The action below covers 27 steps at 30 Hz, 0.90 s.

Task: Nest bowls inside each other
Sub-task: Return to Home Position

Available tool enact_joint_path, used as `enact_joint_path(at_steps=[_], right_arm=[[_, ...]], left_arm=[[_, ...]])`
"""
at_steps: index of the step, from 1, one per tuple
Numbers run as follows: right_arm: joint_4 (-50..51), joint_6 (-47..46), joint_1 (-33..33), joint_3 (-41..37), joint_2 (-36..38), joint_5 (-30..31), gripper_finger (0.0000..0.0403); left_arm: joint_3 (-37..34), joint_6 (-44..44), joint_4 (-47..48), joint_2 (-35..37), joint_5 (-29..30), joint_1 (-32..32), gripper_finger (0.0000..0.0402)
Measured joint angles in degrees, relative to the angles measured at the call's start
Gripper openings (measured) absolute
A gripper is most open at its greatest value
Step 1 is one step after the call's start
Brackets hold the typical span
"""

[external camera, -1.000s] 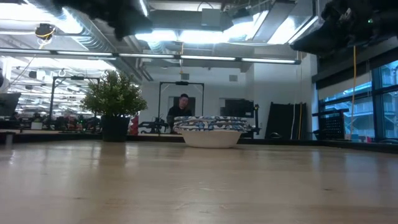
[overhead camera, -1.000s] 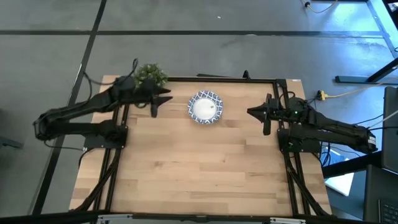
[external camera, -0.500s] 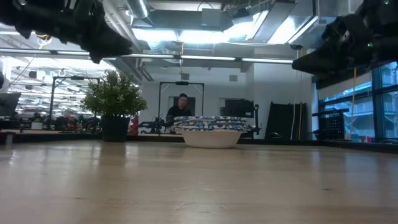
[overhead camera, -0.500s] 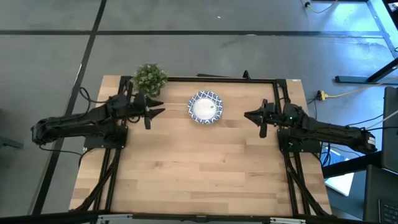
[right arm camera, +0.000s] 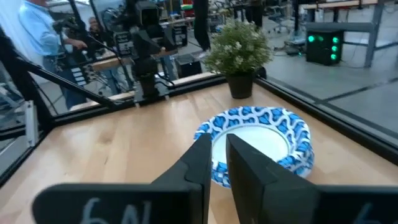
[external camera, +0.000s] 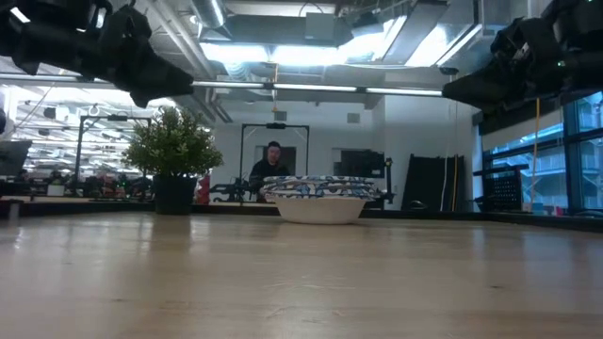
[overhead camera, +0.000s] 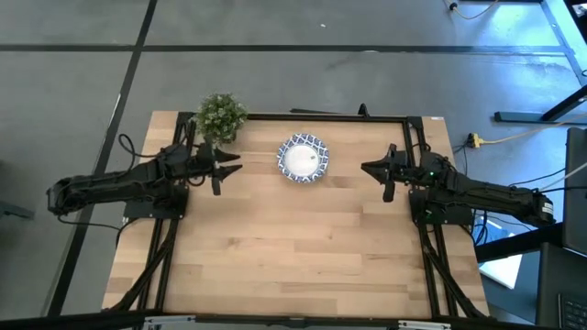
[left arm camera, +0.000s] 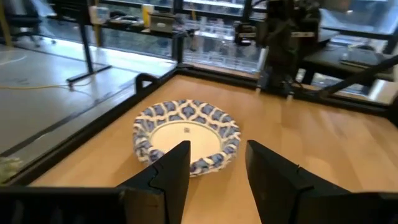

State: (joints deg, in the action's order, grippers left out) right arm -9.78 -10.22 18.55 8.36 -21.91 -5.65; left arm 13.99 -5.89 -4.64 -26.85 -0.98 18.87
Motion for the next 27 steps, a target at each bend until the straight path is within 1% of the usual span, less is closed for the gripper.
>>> enact_joint_path(at_steps=[2,6,7,8,10,12,14,16,21,23,27], right_arm=[[-0.32,-0.01,0.01,0.00,0.00,-0.35,0.0051],[-0.33,0.03,0.04,0.00,0.00,-0.22,0.0051],[-0.31,0.09,0.04,0.00,0.00,0.79,0.0051],[-0.21,0.49,0.04,0.00,0.00,3.22,0.0051],[0.26,1.87,0.04,0.00,-0.06,9.98,0.0051],[0.34,3.53,0.04,0.00,-0.05,16.09,0.0051],[0.18,4.98,0.04,0.00,-0.04,19.61,0.0051],[0.16,5.36,0.04,0.00,-0.04,20.52,0.0051],[1.11,4.79,0.04,0.00,-0.07,20.63,0.0051],[1.09,4.87,0.02,0.00,-0.06,21.10,0.0051],[1.11,5.74,0.04,0.00,-0.07,25.92,0.0051]], left_arm=[[-0.10,0.01,-0.17,0.46,-1.34,0.00,0.0149],[-0.16,0.02,-0.19,1.04,-1.55,0.04,0.0149],[-0.16,0.02,-0.14,1.15,-1.45,0.20,0.0149],[-0.16,0.05,-0.18,1.16,-1.06,0.40,0.0149],[-0.16,0.07,-0.10,1.16,1.61,0.76,0.0149],[-0.16,0.58,0.48,1.14,5.72,0.99,0.0149],[-0.16,1.51,1.27,1.14,9.14,1.05,0.0149],[-0.16,2.62,1.64,1.10,10.84,1.05,0.0149],[-0.18,4.98,2.90,1.05,15.68,1.05,0.0149],[-0.18,5.03,2.91,1.07,16.33,1.05,0.0149],[-0.18,5.27,2.96,1.05,16.73,1.05,0.0149]])
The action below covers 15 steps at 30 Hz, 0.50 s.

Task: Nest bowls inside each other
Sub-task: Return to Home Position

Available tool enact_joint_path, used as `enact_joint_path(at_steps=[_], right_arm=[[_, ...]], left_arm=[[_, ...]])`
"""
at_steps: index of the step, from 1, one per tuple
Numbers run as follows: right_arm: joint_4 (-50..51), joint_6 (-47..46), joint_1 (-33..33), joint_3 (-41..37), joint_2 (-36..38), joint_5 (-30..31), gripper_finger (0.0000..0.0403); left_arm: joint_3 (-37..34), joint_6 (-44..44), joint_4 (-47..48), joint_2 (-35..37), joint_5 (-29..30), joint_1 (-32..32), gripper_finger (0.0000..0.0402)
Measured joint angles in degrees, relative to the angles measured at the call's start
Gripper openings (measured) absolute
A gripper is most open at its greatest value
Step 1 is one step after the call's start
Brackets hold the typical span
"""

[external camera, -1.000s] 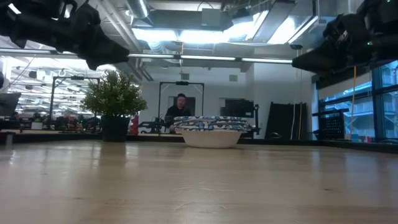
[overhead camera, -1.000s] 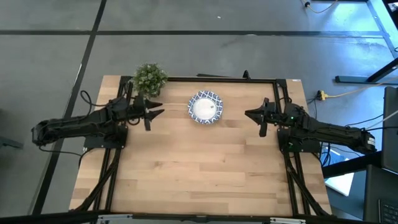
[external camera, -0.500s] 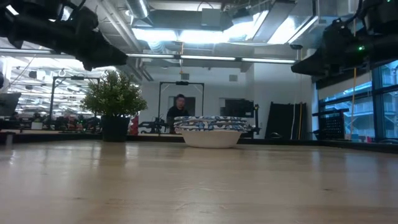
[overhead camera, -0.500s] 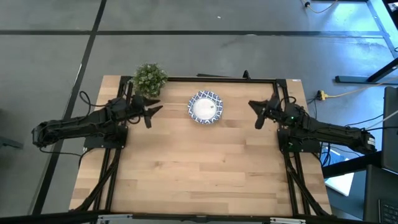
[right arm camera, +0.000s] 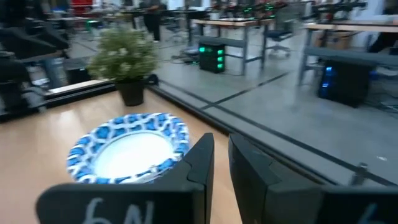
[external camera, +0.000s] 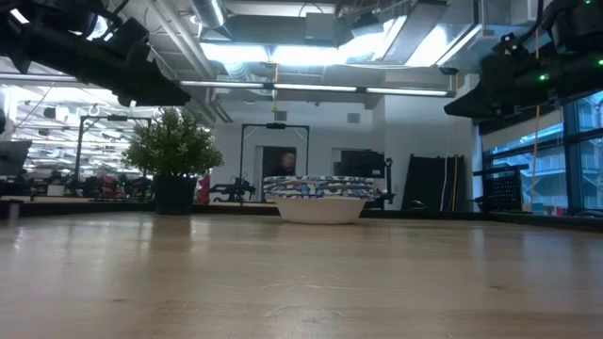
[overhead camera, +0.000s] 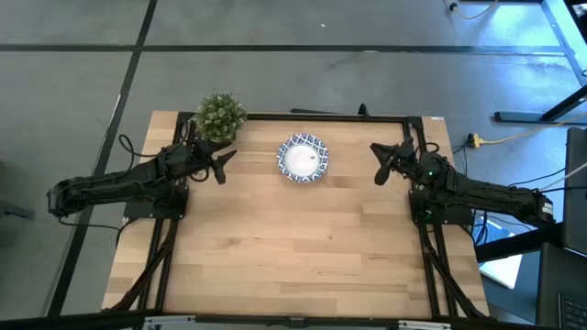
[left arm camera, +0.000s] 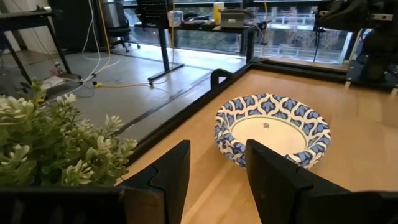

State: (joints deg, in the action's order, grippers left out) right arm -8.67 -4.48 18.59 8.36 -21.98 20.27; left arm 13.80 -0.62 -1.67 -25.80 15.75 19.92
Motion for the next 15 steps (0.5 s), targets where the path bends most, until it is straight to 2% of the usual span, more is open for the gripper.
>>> enact_joint_path(at_steps=[11,15], right_arm=[[-0.17,-1.34,0.00,0.00,0.00,1.09,0.0051],[-0.10,-1.47,0.00,0.00,0.00,-1.27,0.0051]], left_arm=[[0.00,-0.11,-0.02,0.00,0.04,-0.02,0.0149],[0.00,-0.15,-0.02,0.00,0.04,-0.02,0.0149]])
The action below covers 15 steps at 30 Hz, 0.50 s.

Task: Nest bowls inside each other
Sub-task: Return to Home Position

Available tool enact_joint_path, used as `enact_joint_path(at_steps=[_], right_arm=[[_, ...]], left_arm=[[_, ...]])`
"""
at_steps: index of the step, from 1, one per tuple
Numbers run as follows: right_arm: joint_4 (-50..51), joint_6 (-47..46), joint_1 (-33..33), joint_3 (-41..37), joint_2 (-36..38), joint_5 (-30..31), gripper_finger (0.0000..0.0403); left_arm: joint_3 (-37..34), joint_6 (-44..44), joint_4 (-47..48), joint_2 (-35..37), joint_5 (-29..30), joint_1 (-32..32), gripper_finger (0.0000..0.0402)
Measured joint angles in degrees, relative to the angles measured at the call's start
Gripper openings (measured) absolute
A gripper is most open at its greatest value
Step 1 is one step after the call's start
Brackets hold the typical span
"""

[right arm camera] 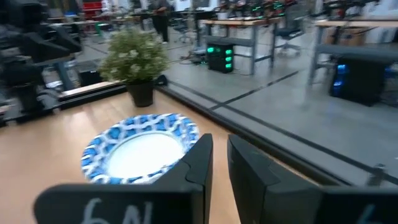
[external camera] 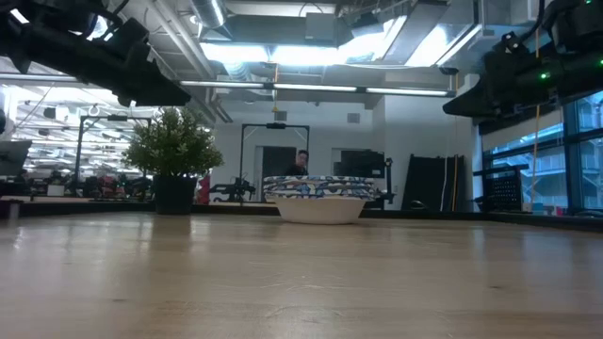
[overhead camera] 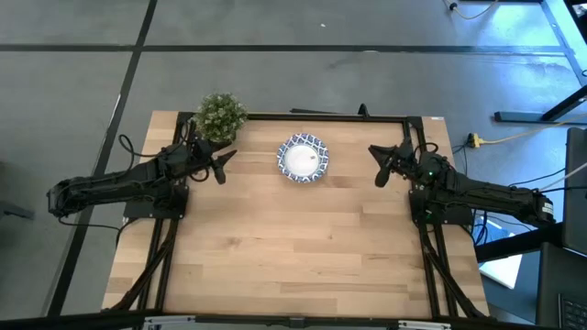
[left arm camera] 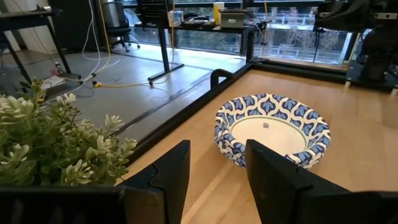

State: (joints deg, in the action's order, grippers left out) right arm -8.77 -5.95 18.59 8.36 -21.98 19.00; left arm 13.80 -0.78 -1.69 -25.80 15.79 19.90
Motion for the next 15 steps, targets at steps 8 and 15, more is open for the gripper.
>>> enact_joint_path(at_steps=[8,15], right_arm=[[0.43,-1.12,-0.01,0.00,-0.02,-3.67,0.0051],[0.43,-1.12,-0.01,0.00,-0.02,-3.66,0.0051]], left_arm=[[0.00,-0.13,-0.01,0.00,0.02,0.00,0.0149],[0.00,-0.13,-0.02,0.00,0.02,0.00,0.0149]])
